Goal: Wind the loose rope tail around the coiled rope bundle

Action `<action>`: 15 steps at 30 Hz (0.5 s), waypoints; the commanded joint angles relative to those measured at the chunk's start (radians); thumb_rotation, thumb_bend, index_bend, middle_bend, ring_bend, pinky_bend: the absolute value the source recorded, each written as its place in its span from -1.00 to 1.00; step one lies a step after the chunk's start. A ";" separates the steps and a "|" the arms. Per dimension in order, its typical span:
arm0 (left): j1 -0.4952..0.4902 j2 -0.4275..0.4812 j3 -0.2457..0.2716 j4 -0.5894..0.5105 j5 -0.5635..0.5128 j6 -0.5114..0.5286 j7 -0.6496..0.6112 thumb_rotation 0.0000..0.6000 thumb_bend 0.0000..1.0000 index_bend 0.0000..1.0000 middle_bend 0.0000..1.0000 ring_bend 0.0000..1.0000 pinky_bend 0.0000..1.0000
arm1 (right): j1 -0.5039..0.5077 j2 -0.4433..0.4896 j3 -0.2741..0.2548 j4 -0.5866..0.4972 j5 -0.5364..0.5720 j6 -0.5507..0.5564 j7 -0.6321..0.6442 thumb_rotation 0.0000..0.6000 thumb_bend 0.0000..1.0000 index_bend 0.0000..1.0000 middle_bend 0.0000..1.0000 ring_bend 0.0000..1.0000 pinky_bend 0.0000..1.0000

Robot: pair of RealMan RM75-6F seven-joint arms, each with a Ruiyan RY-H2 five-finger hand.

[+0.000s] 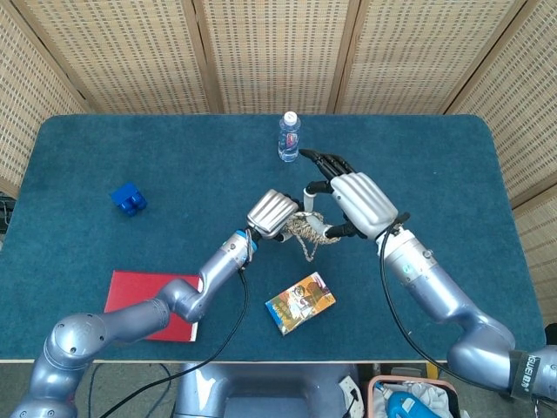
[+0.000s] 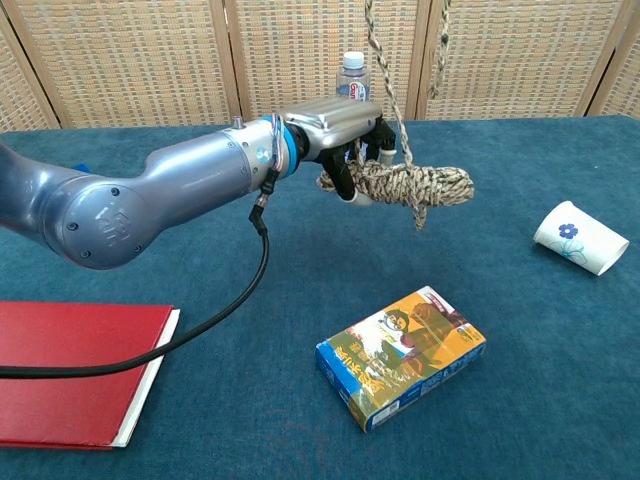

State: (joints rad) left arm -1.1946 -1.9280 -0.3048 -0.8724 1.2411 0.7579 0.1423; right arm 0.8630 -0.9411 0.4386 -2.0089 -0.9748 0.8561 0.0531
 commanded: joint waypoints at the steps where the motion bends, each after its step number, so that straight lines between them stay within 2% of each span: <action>1: -0.005 -0.008 0.003 0.008 0.003 -0.002 -0.004 1.00 0.04 0.38 0.09 0.01 0.16 | 0.044 0.021 0.044 -0.014 0.096 -0.018 0.013 1.00 -0.01 0.41 -1.00 -1.00 -1.00; 4: -0.005 -0.013 0.016 0.014 0.019 0.002 -0.015 1.00 0.04 0.38 0.09 0.01 0.16 | 0.079 0.021 0.069 -0.007 0.189 -0.028 0.031 1.00 -0.01 0.41 -1.00 -1.00 -1.00; 9: 0.005 0.002 0.052 -0.006 0.064 0.009 -0.054 1.00 0.04 0.38 0.09 0.01 0.16 | 0.140 -0.001 0.084 0.045 0.307 -0.025 0.020 1.00 -0.01 0.41 -1.00 -1.00 -1.00; 15: 0.028 0.042 0.123 -0.075 0.173 0.080 -0.073 1.00 0.04 0.38 0.09 0.01 0.20 | 0.207 -0.041 0.087 0.142 0.453 -0.012 0.000 1.00 -0.01 0.41 -1.00 -1.00 -1.00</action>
State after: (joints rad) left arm -1.1763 -1.9015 -0.2036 -0.9245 1.3867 0.8156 0.0804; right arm 1.0368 -0.9617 0.5224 -1.9096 -0.5744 0.8373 0.0656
